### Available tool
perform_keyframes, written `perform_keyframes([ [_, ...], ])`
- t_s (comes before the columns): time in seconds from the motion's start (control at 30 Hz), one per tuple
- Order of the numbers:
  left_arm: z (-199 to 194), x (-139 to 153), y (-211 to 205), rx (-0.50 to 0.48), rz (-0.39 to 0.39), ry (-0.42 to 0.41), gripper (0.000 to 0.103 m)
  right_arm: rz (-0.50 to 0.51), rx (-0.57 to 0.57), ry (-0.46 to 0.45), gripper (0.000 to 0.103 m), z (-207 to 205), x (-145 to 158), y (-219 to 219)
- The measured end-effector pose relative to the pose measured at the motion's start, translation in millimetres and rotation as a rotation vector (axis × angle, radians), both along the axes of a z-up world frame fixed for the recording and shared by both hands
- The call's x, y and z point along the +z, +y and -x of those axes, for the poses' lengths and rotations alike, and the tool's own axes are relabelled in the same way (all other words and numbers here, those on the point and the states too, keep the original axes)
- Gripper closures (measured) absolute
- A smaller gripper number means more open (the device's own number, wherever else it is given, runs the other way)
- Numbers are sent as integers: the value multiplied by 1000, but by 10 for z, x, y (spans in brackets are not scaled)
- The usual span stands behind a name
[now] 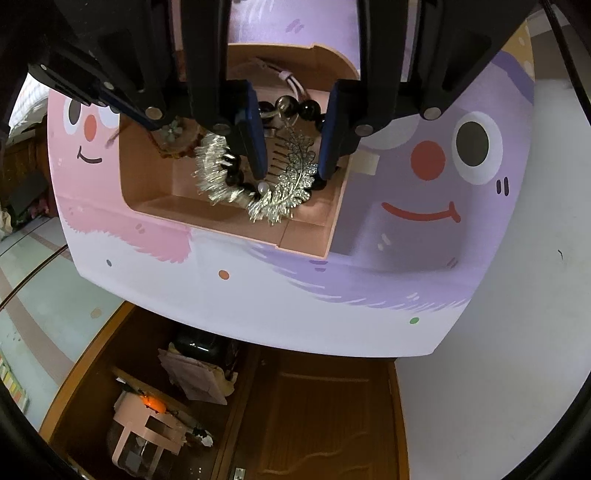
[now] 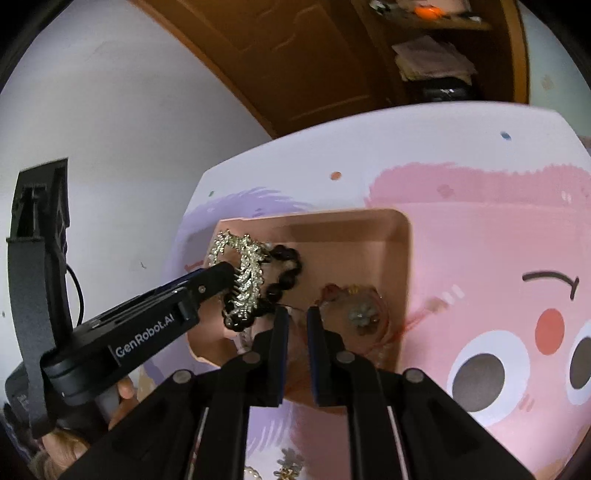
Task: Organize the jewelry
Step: 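Open both tools to release the comb and bracelet into the box, then withdraw, then move both tools back over the pearl necklace and small gold pieces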
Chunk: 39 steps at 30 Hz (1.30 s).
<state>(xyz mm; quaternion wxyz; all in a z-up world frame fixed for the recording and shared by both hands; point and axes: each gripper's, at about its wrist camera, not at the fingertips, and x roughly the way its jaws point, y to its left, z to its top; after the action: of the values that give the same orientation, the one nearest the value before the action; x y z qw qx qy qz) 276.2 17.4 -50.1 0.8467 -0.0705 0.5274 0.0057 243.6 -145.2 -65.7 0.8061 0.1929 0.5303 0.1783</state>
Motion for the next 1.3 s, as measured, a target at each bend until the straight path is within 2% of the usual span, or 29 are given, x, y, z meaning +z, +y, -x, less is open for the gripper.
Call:
perform_keyframes([
  [0.07,3,-7,-23,-14,-11,0,65,-5,-12,1,92,24,-15,-59],
  [0.1,18,1,-33,-17,-24,-4,55,-8,-18,0,92,39,-11,-89],
  [0.2,75,58,-48,-30,-34,-15,50,-17,-26,-7,92,103,12,-145],
  [0.7,687,388,-31,-64,-59,-77,40,72,22,-35,92,557,159,-83],
  [0.9,1004,391,49,-56,-82,-73,38,110,41,-26,92,809,152,-37],
  [1.3,1665,339,350,-49,-69,-49,35,144,94,1,92,1366,98,40],
])
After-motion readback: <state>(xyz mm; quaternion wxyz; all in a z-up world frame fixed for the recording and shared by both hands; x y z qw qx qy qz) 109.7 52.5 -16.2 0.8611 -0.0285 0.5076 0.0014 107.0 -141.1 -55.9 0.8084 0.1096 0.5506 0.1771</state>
